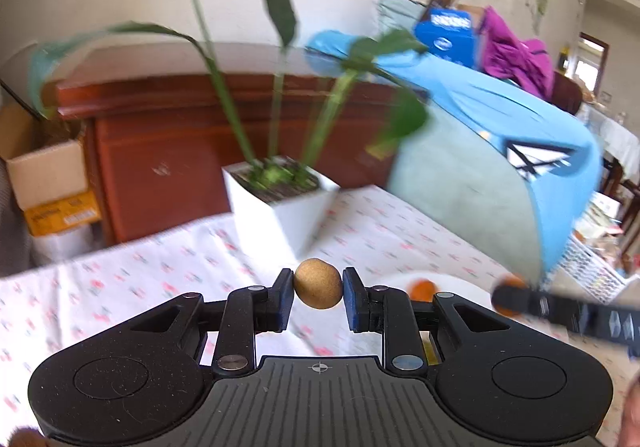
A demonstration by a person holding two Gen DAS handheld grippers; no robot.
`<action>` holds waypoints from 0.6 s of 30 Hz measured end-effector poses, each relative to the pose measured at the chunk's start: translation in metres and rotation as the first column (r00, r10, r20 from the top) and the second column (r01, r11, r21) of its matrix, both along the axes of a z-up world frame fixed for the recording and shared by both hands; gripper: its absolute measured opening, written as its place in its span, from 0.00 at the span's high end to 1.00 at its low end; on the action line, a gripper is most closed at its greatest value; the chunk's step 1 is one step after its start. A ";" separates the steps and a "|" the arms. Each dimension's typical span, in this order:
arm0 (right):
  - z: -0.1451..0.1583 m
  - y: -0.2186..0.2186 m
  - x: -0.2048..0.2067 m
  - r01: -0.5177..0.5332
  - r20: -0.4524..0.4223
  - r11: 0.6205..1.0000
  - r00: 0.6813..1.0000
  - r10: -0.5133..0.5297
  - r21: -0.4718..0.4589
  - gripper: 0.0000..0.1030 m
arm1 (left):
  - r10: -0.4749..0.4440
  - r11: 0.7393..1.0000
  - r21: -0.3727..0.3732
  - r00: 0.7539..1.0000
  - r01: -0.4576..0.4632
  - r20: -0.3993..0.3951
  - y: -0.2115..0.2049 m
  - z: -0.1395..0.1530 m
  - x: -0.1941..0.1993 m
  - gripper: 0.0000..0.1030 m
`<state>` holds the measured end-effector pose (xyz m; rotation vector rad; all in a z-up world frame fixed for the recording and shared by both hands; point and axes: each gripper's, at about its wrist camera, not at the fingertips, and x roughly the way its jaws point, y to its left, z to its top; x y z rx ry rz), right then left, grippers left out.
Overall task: Organize fruits
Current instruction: 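Carry the brown fruit and tangerine onto the plate and open both tools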
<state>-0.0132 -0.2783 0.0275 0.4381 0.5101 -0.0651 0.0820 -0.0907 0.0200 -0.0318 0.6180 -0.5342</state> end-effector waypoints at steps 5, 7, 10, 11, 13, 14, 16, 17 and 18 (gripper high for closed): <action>0.000 -0.021 -0.007 0.063 -0.001 0.998 0.998 -0.063 0.025 0.71 | -0.072 0.997 0.004 0.997 0.072 -0.033 -0.023 -0.004 -0.021 0.77; -0.002 -0.025 -0.008 0.071 -0.011 0.997 0.997 -0.070 0.035 0.71 | -0.089 0.996 0.018 0.995 0.089 -0.042 -0.030 -0.009 -0.027 0.77; -0.007 -0.030 -0.007 0.073 -0.031 0.995 0.997 -0.071 0.063 0.71 | -0.104 0.993 0.042 0.993 0.107 -0.061 -0.039 -0.017 -0.031 0.77; -0.009 -0.031 -0.006 0.074 -0.039 0.994 0.997 -0.072 0.074 0.71 | -0.104 0.993 0.052 0.992 0.108 -0.072 -0.041 -0.020 -0.031 0.77; -0.014 -0.031 -0.004 0.080 -0.055 0.993 0.996 -0.075 0.090 0.71 | -0.102 0.992 0.064 0.991 0.108 -0.086 -0.043 -0.025 -0.033 0.77; -0.016 -0.032 -0.004 0.085 -0.064 0.992 0.995 -0.079 0.095 0.71 | -0.103 0.992 0.067 0.990 0.110 -0.092 -0.044 -0.026 -0.033 0.77; -0.020 -0.032 -0.003 0.092 -0.077 0.990 0.993 -0.085 0.105 0.71 | -0.105 0.991 0.071 0.989 0.113 -0.105 -0.045 -0.028 -0.033 0.77; -0.022 -0.033 -0.002 0.096 -0.083 0.989 0.993 -0.087 0.111 0.71 | -0.104 0.991 0.073 0.988 0.113 -0.112 -0.046 -0.030 -0.033 0.77; -0.024 -0.033 -0.001 0.100 -0.089 0.988 0.992 -0.090 0.116 0.71 | -0.105 0.991 0.074 0.988 0.114 -0.116 -0.047 -0.031 -0.033 0.77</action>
